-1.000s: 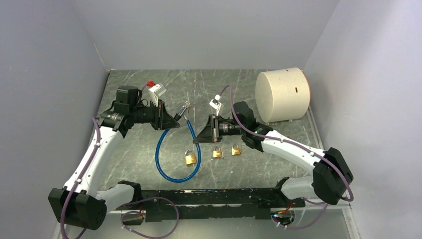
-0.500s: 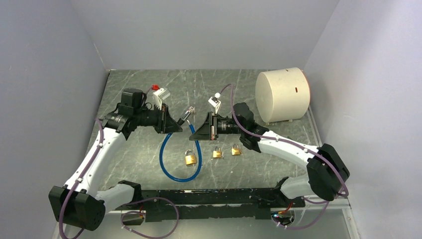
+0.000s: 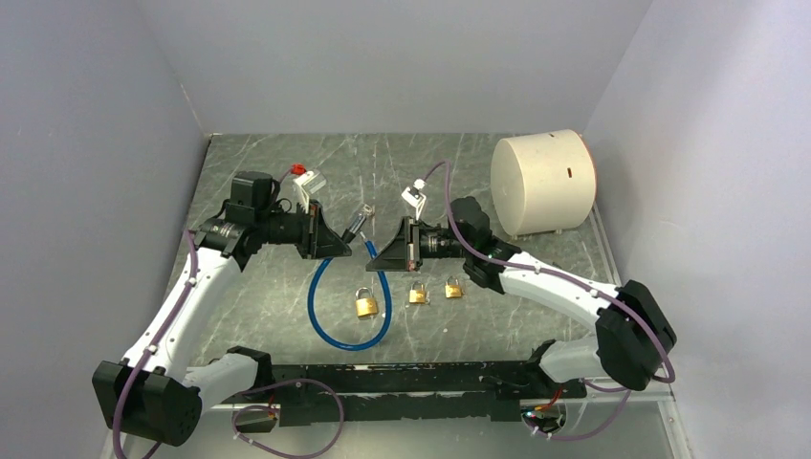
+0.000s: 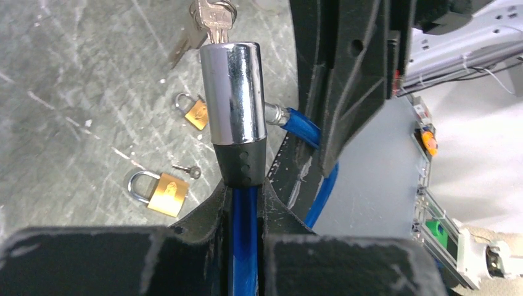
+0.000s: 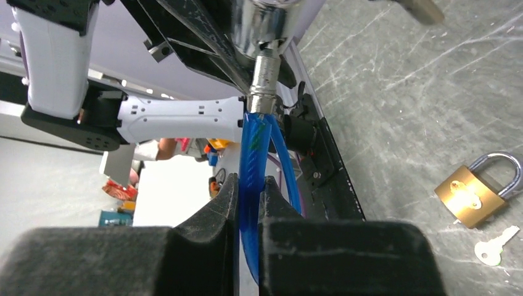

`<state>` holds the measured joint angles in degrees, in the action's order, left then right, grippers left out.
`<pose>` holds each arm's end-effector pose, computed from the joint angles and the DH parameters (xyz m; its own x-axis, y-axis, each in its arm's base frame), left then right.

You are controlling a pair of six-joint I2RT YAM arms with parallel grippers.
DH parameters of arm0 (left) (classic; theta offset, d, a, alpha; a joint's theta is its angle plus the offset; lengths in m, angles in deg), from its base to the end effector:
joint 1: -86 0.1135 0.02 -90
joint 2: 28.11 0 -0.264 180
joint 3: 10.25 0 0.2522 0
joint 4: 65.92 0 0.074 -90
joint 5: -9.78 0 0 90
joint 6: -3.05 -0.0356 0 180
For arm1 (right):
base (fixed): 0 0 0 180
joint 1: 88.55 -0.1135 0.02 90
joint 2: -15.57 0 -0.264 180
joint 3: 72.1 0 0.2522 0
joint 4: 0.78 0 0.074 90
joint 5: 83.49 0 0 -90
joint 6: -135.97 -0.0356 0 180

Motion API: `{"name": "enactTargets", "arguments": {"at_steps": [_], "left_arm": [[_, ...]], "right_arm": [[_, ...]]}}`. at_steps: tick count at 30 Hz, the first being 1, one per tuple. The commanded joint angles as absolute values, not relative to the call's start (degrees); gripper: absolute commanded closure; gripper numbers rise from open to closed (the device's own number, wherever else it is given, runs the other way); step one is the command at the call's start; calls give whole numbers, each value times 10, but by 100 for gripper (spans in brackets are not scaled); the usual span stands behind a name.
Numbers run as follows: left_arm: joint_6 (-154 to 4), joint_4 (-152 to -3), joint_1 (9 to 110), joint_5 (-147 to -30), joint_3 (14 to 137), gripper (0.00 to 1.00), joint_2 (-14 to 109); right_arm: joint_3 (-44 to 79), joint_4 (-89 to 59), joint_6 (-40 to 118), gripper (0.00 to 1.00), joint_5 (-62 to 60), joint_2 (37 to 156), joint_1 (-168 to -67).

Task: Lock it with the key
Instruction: Lock the lock.

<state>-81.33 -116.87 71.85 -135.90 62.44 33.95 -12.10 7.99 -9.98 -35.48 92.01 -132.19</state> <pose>0.2022 -0.0813 0.3324 -0.6977 0.1190 -0.7064 0.6834 0.4064 -0.6065 0.2003 0.2240 0.2854 -0.8766 0.0150 -0.4809 -0.4758 0.1213 0.8711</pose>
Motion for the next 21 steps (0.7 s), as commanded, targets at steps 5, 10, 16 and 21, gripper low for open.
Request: {"name": "enactTargets", "arguments": {"at_steps": [5, 10, 16, 21], "left_arm": [[-847, -1245, 698, -1570, 640, 97, 324], [-862, -1277, 685, -1541, 635, 97, 342], [-824, -1222, 645, -1523, 630, 97, 345], [-783, -1155, 631, -1520, 617, 97, 329]], "right_arm": [[-30, 48, 15, 100, -344, 906, -1277], [3, 12, 37, 100, -352, 900, -1278], [59, -94, 77, 100, -314, 920, -1280], [76, -141, 101, 100, -295, 940, -1287]]}}
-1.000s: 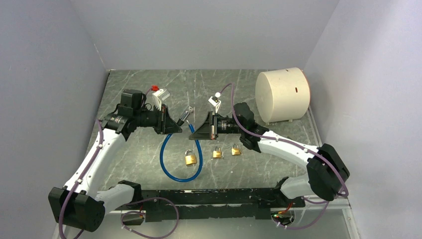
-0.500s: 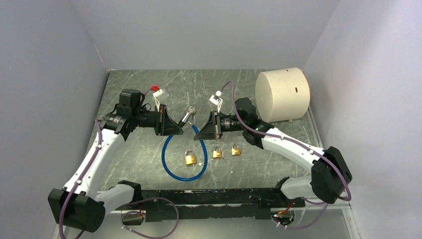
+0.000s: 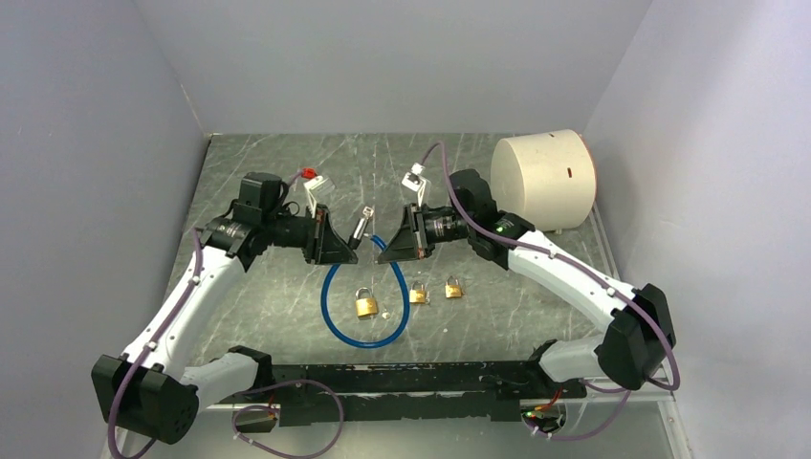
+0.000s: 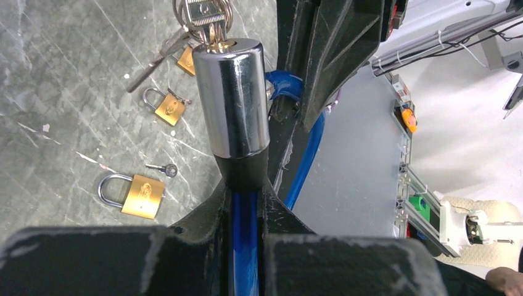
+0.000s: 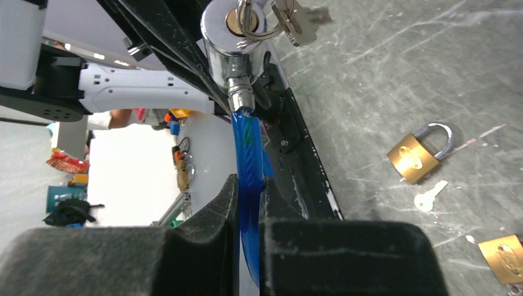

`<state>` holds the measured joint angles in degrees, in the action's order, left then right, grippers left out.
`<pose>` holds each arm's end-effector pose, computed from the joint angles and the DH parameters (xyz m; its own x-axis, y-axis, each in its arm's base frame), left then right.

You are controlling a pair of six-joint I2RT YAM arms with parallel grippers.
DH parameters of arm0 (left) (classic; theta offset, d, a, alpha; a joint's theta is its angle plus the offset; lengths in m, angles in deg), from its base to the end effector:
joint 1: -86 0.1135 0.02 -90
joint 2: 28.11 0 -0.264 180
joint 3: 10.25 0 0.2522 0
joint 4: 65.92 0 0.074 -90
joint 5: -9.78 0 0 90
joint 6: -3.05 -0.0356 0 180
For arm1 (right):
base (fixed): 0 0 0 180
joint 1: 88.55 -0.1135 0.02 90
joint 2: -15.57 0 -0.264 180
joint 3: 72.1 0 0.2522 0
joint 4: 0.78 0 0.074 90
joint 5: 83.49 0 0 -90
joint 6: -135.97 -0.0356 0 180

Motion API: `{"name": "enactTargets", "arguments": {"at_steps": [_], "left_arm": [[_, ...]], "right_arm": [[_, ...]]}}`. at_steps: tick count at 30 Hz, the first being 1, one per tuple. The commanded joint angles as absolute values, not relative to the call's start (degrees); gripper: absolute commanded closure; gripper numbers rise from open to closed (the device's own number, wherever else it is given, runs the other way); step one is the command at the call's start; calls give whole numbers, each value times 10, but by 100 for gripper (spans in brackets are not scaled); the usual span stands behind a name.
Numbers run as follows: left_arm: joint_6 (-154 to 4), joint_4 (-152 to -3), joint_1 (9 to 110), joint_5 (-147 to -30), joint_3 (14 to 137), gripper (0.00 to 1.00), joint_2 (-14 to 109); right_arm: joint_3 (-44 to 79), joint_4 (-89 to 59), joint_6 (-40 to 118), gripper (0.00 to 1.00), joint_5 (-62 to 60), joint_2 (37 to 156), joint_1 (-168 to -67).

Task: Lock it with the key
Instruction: Lock the lock.

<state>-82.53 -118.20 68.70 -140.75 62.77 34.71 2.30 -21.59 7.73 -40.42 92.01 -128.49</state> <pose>0.1966 -0.0937 0.3317 -0.6968 0.1773 -0.6950 0.7117 0.2921 -0.6389 0.2139 0.2130 0.3230 -0.8247 -0.1392 -0.5482 -0.5654 0.2261 0.7932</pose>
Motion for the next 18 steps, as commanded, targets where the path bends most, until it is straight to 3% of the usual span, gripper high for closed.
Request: {"name": "enactTargets", "arguments": {"at_steps": [1, 9, 12, 18], "left_arm": [[-776, -1147, 631, -1517, 616, 97, 325], [-783, -1159, 631, -1460, 636, 97, 330], [-760, -1130, 631, -1434, 633, 84, 317], [-723, -1075, 631, -1420, 620, 71, 303]], "right_arm": [[84, -143, 105, 100, -303, 943, -1288], [104, -186, 149, 100, -300, 949, -1327], [82, -155, 134, 100, -311, 935, -1327], [51, -116, 114, 100, -342, 920, -1327]]}}
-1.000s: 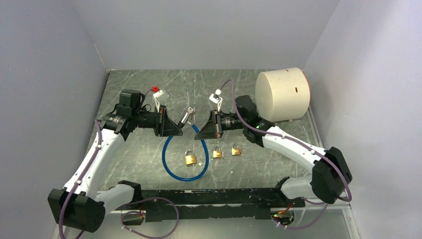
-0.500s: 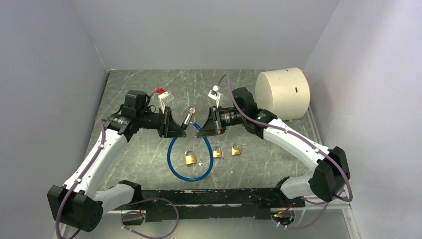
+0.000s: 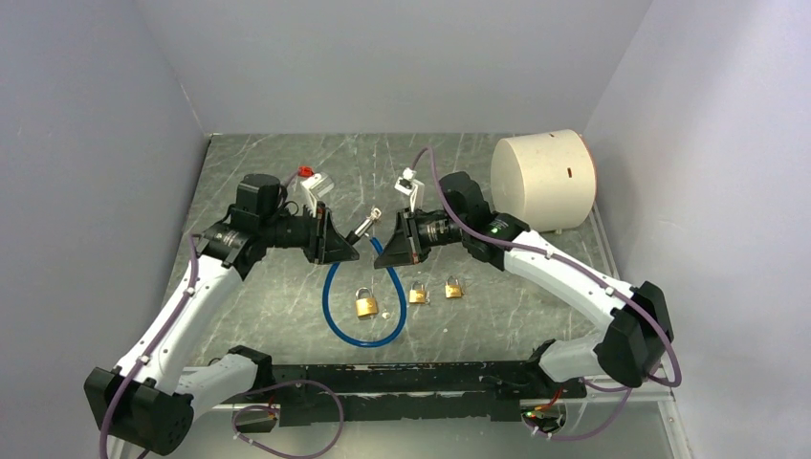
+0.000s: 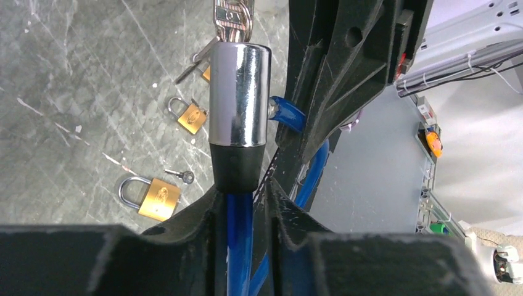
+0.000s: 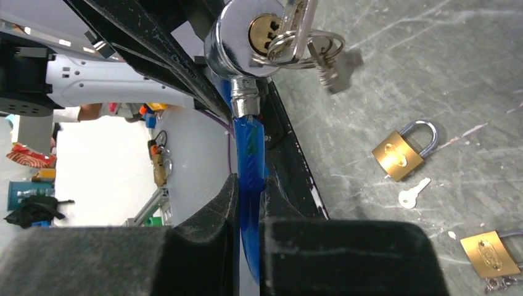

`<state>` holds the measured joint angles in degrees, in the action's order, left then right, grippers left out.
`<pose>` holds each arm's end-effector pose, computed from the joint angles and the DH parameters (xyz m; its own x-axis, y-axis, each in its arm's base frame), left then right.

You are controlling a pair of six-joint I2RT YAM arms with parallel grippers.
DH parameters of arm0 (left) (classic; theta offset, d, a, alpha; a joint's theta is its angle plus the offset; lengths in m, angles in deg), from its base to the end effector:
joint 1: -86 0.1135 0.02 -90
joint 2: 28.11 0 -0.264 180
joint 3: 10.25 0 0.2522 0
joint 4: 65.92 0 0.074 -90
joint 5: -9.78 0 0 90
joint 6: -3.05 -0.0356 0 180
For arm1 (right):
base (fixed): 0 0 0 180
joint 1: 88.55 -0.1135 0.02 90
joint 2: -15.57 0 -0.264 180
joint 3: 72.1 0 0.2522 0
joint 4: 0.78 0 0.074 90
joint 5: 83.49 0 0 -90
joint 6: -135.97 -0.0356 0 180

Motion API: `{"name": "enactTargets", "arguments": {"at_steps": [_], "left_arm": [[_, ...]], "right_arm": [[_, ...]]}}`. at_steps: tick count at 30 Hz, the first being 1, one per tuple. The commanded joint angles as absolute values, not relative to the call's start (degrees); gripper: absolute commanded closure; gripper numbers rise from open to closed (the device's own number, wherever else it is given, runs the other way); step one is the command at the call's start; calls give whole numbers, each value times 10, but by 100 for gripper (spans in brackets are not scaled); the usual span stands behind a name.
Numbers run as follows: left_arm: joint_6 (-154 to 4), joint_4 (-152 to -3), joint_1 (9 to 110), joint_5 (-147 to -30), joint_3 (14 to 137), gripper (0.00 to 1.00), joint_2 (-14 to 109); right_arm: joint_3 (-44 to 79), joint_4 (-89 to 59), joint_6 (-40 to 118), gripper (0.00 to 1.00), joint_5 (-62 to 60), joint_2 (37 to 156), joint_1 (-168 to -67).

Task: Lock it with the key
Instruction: Lock the lock.

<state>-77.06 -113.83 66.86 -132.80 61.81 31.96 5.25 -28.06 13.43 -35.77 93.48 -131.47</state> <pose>0.1914 -0.0964 0.3386 -0.6846 0.1271 -0.7178 0.6997 0.3908 -0.5981 0.2075 0.2257 0.3223 -0.7936 -0.1946 -0.5764 -0.6080 0.2863 0.7405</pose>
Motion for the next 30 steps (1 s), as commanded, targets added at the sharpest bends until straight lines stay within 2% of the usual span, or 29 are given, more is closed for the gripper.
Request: {"name": "enactTargets", "arguments": {"at_steps": [1, 4, 7, 19, 20, 22, 27, 30], "left_arm": [[-722, -1073, 631, -1422, 621, 68, 306], [-725, -1075, 631, -1426, 625, 66, 316], [-719, -1065, 631, -1426, 623, 58, 323], [-710, -1041, 631, -1414, 636, 57, 337], [-711, -1042, 631, -1414, 638, 59, 338], [-714, -1041, 631, -1420, 641, 72, 338], [-723, -1046, 631, -1423, 638, 96, 334], [-745, -1078, 631, -1414, 645, 97, 332]], "right_arm": [[48, -115, 114, 100, -344, 918, -1327], [40, -111, 111, 100, -349, 912, -1328], [37, -101, 107, 100, -360, 909, -1327], [29, -116, 115, 100, -367, 918, -1327], [29, -119, 116, 100, -366, 918, -1327], [26, -121, 115, 100, -364, 919, -1328], [22, -134, 114, 100, -338, 921, -1327], [20, -133, 108, 100, -329, 925, -1327]]}}
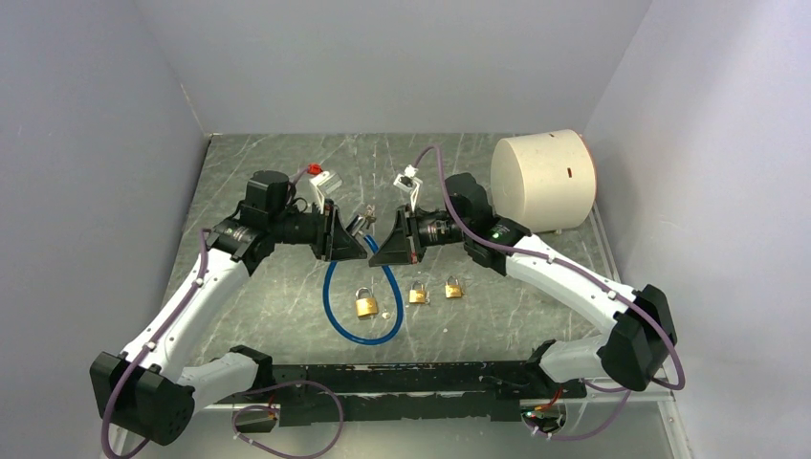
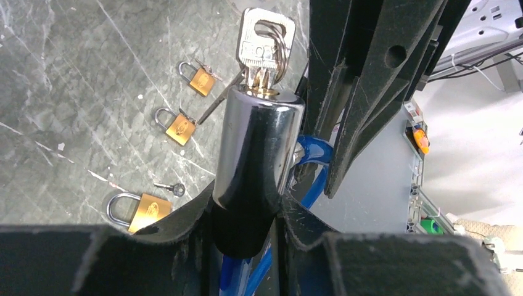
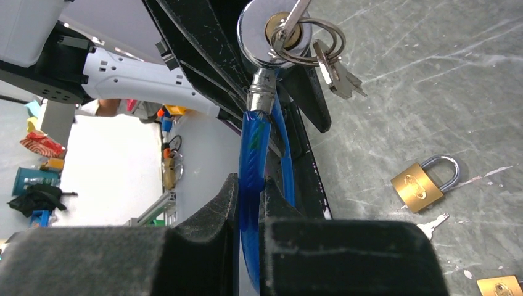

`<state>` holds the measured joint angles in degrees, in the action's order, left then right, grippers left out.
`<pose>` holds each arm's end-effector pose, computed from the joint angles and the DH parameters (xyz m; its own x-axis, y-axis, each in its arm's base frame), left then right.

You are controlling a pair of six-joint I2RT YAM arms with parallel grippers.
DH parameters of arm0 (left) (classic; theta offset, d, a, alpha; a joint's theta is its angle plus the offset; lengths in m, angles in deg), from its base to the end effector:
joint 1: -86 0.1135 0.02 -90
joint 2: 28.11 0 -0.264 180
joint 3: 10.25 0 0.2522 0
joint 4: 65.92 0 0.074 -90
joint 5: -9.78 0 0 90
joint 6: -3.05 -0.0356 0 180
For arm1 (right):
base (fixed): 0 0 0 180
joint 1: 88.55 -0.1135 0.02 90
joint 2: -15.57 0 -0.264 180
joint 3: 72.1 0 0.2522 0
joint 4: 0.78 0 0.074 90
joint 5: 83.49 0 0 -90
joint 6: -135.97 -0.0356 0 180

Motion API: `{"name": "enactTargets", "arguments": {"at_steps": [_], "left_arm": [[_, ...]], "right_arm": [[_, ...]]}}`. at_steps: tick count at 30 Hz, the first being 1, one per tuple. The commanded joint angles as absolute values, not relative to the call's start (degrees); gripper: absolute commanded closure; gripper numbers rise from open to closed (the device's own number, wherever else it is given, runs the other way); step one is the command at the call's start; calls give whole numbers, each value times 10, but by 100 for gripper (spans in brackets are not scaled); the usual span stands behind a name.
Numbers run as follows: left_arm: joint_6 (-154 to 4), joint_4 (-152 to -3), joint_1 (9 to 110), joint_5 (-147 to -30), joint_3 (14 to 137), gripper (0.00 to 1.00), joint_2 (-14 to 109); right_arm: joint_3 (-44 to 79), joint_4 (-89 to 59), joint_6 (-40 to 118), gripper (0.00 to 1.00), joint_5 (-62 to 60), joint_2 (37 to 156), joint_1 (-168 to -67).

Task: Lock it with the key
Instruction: Lock the lock.

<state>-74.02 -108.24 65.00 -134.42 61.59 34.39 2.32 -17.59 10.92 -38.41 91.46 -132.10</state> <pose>0.2011 -0.1081 0.3370 -0.6843 0.1225 -0.7188 0.7097 0.3383 -0.6180 0.2015 0.2263 0.3319 -0.7454 -0.1475 -0.6501 -0.6667 0.1661 0.7266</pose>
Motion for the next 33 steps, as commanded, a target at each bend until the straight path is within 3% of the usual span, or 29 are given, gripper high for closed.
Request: {"name": "enactTargets", "arguments": {"at_steps": [1, 6, 12, 24, 33], "left_arm": [[-753, -1091, 631, -1408, 648, 97, 333], [-806, -1180, 625, -1393, 668, 98, 343], [-800, -1170, 586, -1382, 660, 97, 338], [-798, -1172, 576, -1327, 656, 97, 325], [-783, -1162, 576, -1312, 653, 97, 331]], "right_arm": [[21, -132, 104, 100, -326, 927, -1327], [23, -92, 63, 100, -301, 934, -1326], [73, -111, 69, 100, -303, 979, -1326], [34, -87, 42, 100, -309, 974, -1326], [-12, -46, 9, 88, -328, 959, -1326]]}}
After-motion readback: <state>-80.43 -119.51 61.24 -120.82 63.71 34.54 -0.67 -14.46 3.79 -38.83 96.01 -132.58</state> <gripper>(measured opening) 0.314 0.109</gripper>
